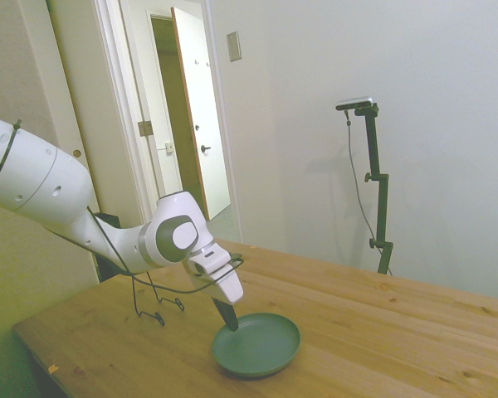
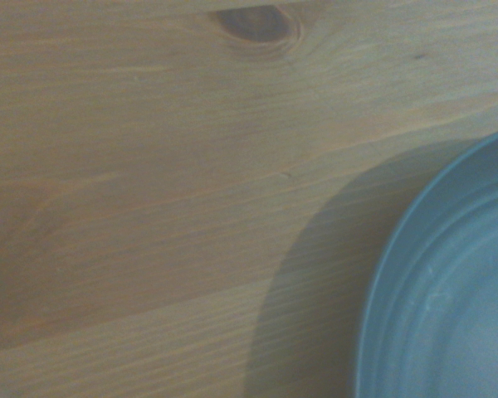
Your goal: Load the plate
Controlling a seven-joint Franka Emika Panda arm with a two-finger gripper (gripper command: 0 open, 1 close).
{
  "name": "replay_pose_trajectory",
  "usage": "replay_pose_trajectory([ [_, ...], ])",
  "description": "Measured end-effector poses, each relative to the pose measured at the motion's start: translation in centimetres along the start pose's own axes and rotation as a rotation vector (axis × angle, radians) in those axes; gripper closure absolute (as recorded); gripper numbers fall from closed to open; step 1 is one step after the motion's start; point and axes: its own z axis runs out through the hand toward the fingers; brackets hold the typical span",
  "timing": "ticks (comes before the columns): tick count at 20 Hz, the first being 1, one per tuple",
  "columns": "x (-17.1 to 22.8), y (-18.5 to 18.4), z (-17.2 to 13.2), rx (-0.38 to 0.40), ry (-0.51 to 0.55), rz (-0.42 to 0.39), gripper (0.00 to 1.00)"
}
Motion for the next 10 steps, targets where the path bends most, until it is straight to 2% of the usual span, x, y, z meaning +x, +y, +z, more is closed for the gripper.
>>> replay_pose_trajectory([
  [6, 0.1, -0.8, -1.0, 0.064, -0.092, 0.05, 1.0],
  [10, 0.5, -1.2, -3.0, 0.128, -0.148, 0.084, 1.0],
])
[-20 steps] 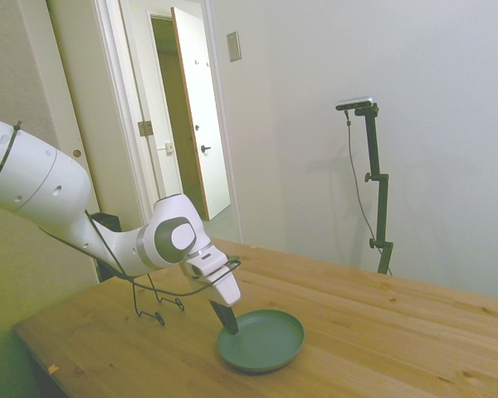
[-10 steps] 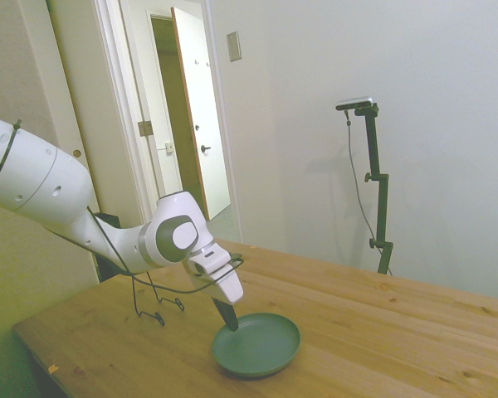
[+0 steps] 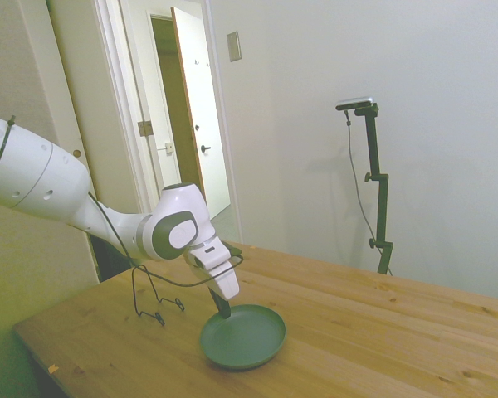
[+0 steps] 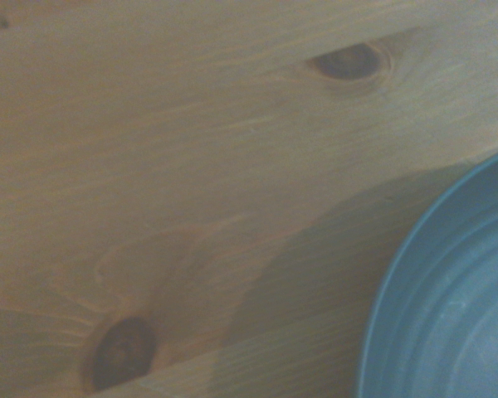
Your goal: Load the plate
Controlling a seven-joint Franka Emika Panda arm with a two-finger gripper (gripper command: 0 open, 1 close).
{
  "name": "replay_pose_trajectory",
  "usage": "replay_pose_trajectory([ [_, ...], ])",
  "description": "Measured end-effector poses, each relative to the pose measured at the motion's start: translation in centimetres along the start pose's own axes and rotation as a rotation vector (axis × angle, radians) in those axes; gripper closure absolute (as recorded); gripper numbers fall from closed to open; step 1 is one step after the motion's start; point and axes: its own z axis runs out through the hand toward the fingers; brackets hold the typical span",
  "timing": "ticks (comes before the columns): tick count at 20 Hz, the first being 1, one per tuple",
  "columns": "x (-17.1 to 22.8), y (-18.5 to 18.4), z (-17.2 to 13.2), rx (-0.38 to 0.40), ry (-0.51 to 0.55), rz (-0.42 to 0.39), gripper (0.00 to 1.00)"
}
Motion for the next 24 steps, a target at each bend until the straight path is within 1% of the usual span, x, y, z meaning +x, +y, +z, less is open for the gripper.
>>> replay_pose_trajectory([
  [5, -0.1, -0.5, -4.5, 0.084, -0.077, 0.011, 1.0],
  [9, -0.1, -0.7, -9.2, 0.12, -0.174, 0.011, 1.0],
  [13, 0.5, -0.9, -13.2, 0.142, -0.273, 0.038, 1.0],
  [16, 0.6, -1.4, -15.4, 0.174, -0.375, 0.055, 1.0],
  [18, 0.4, -1.7, -16.6, 0.206, -0.46, 0.059, 1.0],
  [21, 0.3, -1.7, -18.2, 0.277, -0.571, 0.036, 1.0],
  [24, -0.3, -1.6, -19.3, 0.347, -0.649, -0.005, 1.0],
])
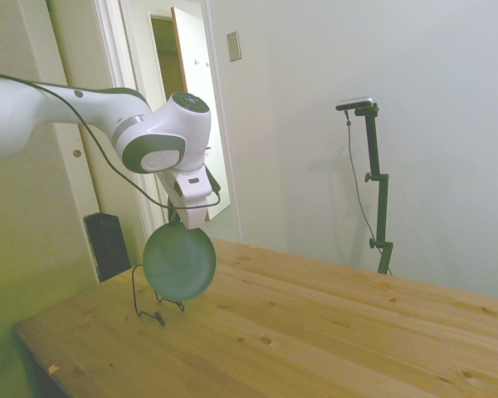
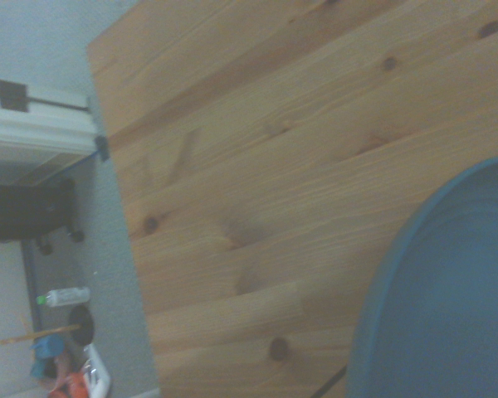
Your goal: Load the plate
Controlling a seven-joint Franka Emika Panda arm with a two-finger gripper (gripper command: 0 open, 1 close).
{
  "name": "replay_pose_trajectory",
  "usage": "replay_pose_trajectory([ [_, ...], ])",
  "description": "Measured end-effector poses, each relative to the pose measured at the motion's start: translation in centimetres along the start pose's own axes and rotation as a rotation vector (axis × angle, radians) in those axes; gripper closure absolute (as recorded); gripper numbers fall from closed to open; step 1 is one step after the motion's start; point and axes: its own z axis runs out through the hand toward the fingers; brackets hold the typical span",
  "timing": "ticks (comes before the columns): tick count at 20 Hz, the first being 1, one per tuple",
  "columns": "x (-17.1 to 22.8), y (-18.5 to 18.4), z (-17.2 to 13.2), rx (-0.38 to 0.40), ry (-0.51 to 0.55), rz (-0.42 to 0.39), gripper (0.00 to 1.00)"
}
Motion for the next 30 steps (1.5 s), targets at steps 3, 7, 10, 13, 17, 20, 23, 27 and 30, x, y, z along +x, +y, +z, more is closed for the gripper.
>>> replay_pose_trajectory([
  [3, -0.7, 0.2, 0.7, 0.018, -0.074, -0.04, 1.0],
  [7, -1.3, 1.1, 2.5, 0.005, -0.168, -0.078, 1.0],
  [10, -1.6, 1.9, 3.2, 0.015, -0.215, -0.103, 1.0],
  [13, -1.7, 2.7, 3.7, 0.03, -0.239, -0.103, 1.0],
  [17, -1.4, 3.4, 5.2, 0.053, -0.248, -0.068, 1.0],
  [20, -1.5, 3.4, 6.8, 0.064, -0.25, -0.055, 1.0],
  [23, -1.8, 3.2, 8.7, 0.066, -0.253, -0.05, 1.0],
  [27, -1.7, 3.0, 10.5, 0.066, -0.259, -0.042, 1.0],
  [30, -1.4, 3.1, 11.3, 0.062, -0.268, -0.043, 1.0],
])
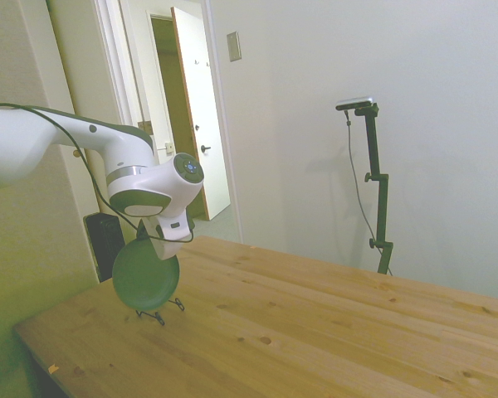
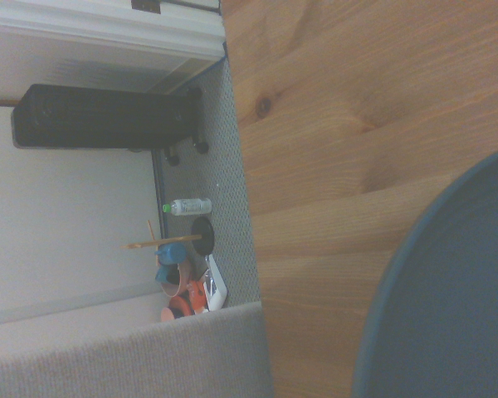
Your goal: Load the plate
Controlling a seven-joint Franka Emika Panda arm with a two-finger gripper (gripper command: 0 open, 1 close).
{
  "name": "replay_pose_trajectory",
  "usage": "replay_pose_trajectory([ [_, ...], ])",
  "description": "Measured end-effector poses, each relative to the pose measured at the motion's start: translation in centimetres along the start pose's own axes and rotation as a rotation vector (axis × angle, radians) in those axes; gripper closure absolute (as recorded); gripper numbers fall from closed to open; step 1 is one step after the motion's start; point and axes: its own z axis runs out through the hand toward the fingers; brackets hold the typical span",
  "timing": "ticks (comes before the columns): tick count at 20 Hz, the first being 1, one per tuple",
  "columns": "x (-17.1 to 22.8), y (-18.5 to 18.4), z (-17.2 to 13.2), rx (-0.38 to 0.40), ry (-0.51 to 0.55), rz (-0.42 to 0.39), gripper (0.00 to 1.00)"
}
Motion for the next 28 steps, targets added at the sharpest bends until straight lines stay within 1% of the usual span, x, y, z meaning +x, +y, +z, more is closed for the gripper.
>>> replay_pose_trajectory([
  [6, 0.5, 0.7, 0.6, -0.008, -0.003, 0.001, 1.0],
  [7, 0.6, 0.8, 0.6, -0.008, -0.002, 0.001, 0.0],
  [23, 1.1, 0.7, 0.7, 0.002, 0.021, 0.006, 0.0],
  [28, 0.5, -0.2, -0.3, 0.016, 0.033, -0.017, 0.0],
])
